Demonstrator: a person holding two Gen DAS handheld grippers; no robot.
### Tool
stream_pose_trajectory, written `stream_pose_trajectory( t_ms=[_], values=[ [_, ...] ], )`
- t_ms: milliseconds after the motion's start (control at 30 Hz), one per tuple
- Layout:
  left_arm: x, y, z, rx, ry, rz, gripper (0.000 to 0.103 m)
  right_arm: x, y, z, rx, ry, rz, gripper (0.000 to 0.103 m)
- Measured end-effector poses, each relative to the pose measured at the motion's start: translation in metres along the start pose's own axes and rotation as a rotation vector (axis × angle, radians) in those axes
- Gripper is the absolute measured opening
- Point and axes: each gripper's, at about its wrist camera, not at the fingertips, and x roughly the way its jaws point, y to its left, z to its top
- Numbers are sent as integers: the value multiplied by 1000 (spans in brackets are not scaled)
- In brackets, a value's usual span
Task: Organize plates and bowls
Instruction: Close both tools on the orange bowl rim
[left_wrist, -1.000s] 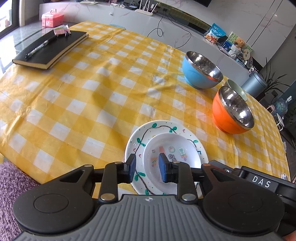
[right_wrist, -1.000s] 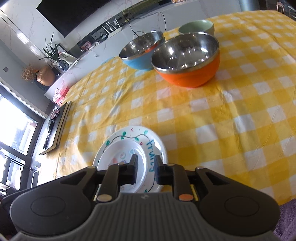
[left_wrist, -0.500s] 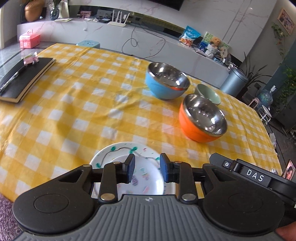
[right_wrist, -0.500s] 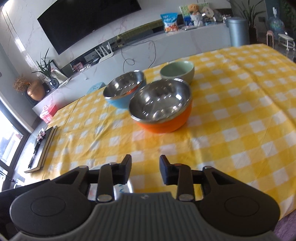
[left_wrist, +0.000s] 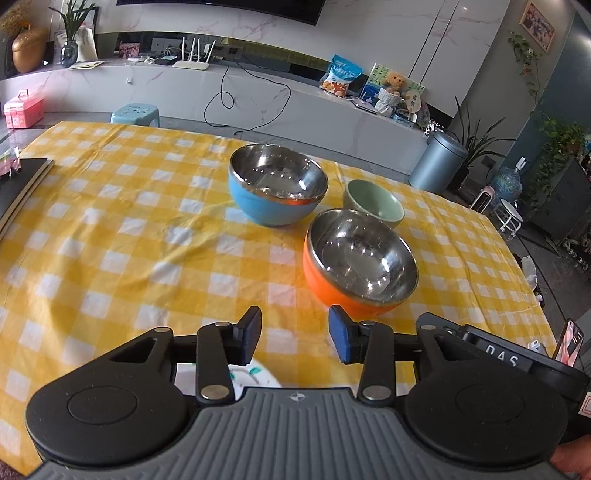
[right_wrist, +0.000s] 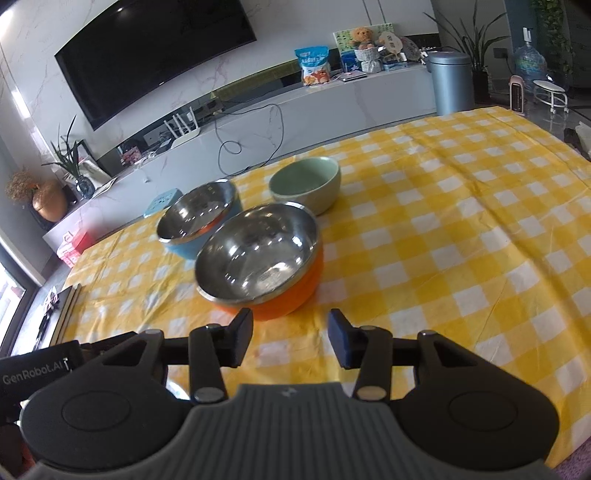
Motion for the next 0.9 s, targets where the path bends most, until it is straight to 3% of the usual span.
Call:
stream_pose_trajectory(
  t_ms=[267, 467, 900],
  values=[
    [32, -13, 25, 23, -8, -19, 47, 26, -10, 33, 16, -3, -43, 44],
    [62, -18, 40, 33, 18, 6, 47, 54, -6, 48, 7, 30, -62, 44],
    [107, -17, 50, 41, 92, 34, 44, 97, 1, 60, 14, 110, -82, 24]
  ],
)
